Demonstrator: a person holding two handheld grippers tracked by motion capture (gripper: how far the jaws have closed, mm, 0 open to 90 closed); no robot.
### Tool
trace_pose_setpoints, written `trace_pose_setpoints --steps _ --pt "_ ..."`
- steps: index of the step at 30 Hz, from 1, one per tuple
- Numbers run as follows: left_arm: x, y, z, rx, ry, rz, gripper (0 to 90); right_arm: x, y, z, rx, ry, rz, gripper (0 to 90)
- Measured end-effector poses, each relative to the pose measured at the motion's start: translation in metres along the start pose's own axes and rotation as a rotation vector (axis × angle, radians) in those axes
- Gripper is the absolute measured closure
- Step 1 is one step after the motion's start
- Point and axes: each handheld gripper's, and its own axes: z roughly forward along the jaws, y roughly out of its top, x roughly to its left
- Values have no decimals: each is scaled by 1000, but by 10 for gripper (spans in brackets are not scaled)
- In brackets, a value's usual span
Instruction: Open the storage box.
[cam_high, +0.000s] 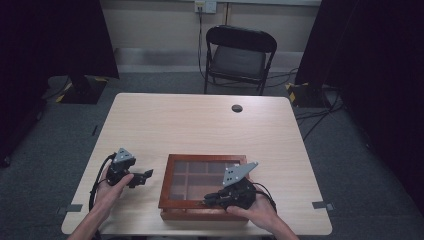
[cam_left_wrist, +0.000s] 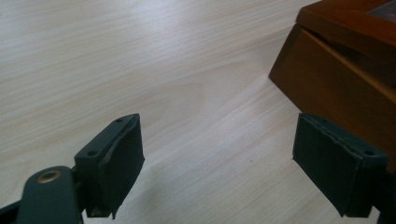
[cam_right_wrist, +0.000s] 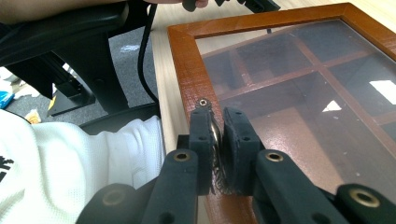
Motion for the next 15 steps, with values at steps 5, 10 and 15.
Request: trace_pose_setpoints --steps 5,10,15 --pt "-3 1 -2 -16 -36 6 157 -1 5 -3 3 1 -8 829" --pt "-4 2 -6 -42 -58 7 157 -1 13 -8 8 -5 -11 829" --pt "-10 3 -7 -55 -89 28 157 -3 22 -13 7 -3 -12 830"
